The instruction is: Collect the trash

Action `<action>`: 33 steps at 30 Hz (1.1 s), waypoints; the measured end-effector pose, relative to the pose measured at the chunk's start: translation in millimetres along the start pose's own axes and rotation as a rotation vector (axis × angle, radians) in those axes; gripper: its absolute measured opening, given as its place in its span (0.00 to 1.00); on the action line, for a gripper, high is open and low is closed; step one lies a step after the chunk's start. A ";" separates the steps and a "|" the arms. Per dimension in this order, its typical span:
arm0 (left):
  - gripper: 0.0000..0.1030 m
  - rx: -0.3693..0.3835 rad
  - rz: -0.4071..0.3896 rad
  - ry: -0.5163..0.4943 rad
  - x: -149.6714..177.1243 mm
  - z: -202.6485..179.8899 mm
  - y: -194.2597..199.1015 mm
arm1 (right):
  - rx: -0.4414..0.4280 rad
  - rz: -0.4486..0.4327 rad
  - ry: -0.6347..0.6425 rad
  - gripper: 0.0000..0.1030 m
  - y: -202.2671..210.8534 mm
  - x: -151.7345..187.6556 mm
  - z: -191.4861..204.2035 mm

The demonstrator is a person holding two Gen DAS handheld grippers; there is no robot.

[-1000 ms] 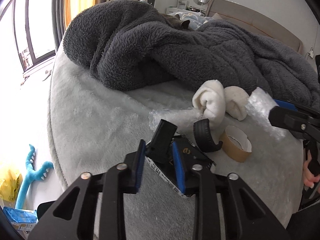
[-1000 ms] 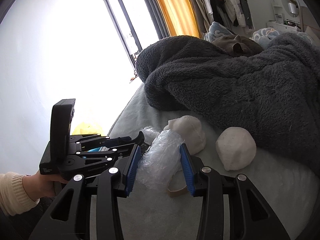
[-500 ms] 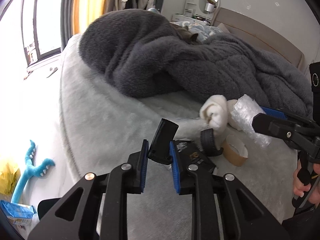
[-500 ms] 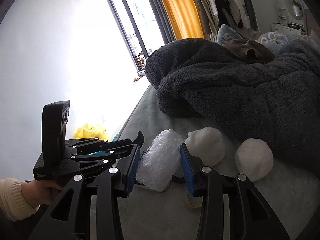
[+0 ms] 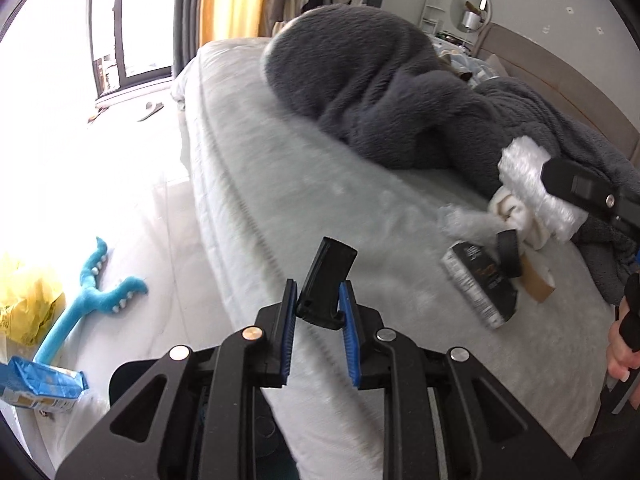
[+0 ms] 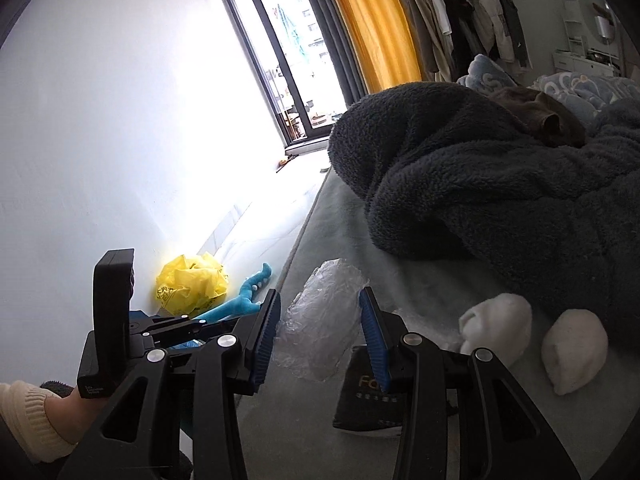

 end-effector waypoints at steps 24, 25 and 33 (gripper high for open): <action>0.23 -0.101 0.171 0.185 82.8 139.5 28.7 | -0.095 0.059 0.164 0.40 -63.5 9.0 148.4; 0.23 -0.100 0.189 0.192 88.4 143.6 28.2 | -0.098 0.062 0.167 0.40 -65.8 9.6 153.1; 0.23 -0.067 0.316 0.285 128.1 165.1 21.1 | -0.126 0.112 0.213 0.40 -84.1 29.5 188.9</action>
Point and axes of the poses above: each gripper's, at about its wrist camera, not at the fingertips, and y roughly against the way its jaws point, z to its left, x to its underside, the point moved 9 cm from there along -y, roughly the way its jaws point, and after that the axes turned 13 degrees about x, right-handed, at the moved point
